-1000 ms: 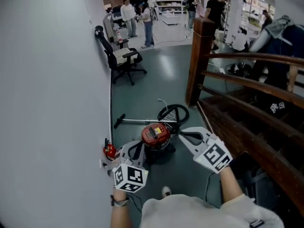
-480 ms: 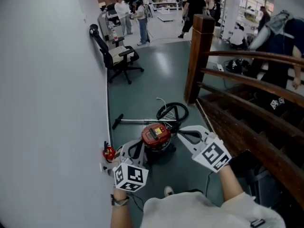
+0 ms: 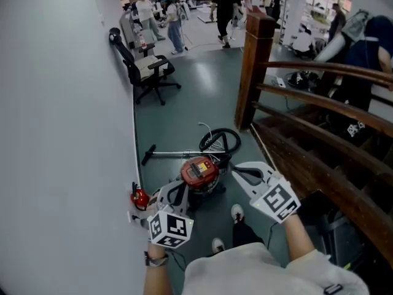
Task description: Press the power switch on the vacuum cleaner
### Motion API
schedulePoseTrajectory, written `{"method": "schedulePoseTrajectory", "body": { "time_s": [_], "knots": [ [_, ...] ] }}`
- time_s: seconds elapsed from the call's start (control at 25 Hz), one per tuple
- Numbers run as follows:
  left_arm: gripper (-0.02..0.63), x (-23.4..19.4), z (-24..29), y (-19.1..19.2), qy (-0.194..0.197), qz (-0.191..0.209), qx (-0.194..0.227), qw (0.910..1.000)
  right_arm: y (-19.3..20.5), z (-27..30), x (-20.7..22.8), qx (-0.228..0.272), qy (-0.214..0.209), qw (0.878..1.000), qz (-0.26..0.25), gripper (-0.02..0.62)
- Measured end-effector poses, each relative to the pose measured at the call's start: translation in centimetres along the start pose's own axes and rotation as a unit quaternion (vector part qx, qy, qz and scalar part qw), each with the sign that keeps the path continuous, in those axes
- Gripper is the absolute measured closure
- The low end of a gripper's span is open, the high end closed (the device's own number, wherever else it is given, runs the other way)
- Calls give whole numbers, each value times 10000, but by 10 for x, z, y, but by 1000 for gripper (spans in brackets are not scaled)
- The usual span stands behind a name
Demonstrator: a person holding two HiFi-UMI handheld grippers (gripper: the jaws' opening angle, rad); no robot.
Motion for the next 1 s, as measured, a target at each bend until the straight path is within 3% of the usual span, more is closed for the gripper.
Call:
{"method": "schedulePoseTrajectory", "body": {
  "time_s": [1.0],
  "knots": [
    [607,-30,76,-4,-31,-146,-275,9995,20,69,74,-170,-67,9995,-263,566]
  ]
}}
Point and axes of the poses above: the fingertips, and each gripper's own axes: z forward along the fingers, x to its right, y out of its underside, the point moved 9 cm from there along -z, backward along the fingers, and after that the axes turned 6 degrees about -x, right-handed, at the moved point
